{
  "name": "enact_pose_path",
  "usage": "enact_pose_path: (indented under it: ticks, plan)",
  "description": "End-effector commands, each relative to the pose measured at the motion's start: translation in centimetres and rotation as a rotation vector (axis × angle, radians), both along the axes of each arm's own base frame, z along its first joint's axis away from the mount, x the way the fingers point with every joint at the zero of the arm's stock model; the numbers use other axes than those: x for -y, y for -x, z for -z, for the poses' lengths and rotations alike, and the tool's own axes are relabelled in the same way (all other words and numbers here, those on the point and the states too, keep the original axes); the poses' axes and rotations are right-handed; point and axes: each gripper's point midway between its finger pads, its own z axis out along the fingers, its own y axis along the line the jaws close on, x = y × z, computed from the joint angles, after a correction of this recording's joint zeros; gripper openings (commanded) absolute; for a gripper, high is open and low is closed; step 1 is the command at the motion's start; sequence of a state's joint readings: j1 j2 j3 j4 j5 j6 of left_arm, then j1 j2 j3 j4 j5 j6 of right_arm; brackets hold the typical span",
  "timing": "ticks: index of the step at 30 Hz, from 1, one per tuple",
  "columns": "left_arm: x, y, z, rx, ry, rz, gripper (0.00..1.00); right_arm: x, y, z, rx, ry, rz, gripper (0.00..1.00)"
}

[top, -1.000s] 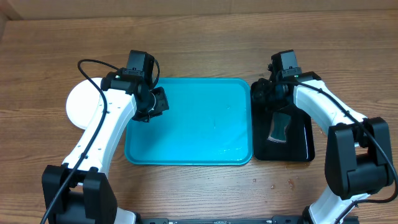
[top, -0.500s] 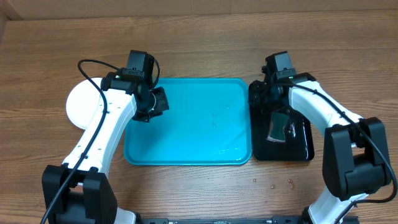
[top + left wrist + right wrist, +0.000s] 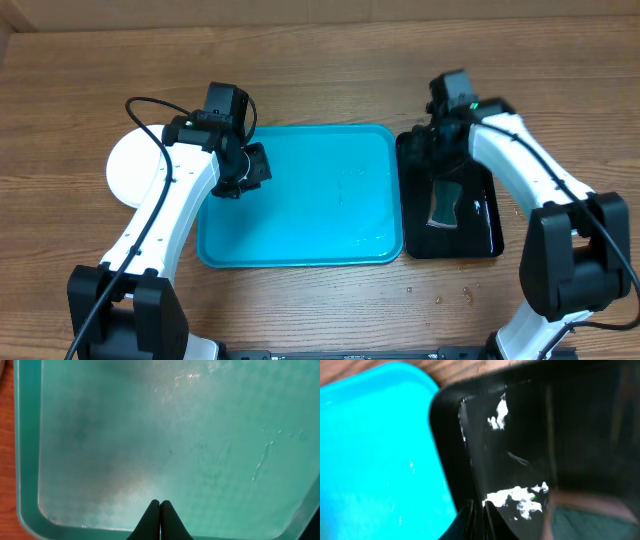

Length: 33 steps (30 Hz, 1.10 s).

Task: Clean dirty plates on tray and stack at the side

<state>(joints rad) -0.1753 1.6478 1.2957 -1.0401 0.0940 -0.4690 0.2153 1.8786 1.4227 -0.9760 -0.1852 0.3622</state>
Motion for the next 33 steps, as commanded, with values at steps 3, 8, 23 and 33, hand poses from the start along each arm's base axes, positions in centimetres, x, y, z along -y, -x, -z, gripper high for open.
enact_pose_path:
  ticks: [3,8,23,33]
  plan:
    - [-0.4,1.7,1.9,-0.067,-0.013,-0.002,0.04,-2.6,2.9,-2.3,-0.063,-0.048,-0.186,0.04]
    - [-0.6,2.5,3.2,-0.088,-0.017,-0.002,0.04,-5.5,8.0,-1.9,-0.199,-0.007,-0.31,0.04]
    - [-1.0,2.4,3.3,-0.081,-0.042,0.006,0.04,-6.3,14.9,4.3,-0.266,0.276,-0.42,0.04]
    - [-1.0,2.6,3.3,-0.087,-0.043,0.007,0.05,-6.0,15.3,5.4,-0.269,0.277,-0.398,0.04]
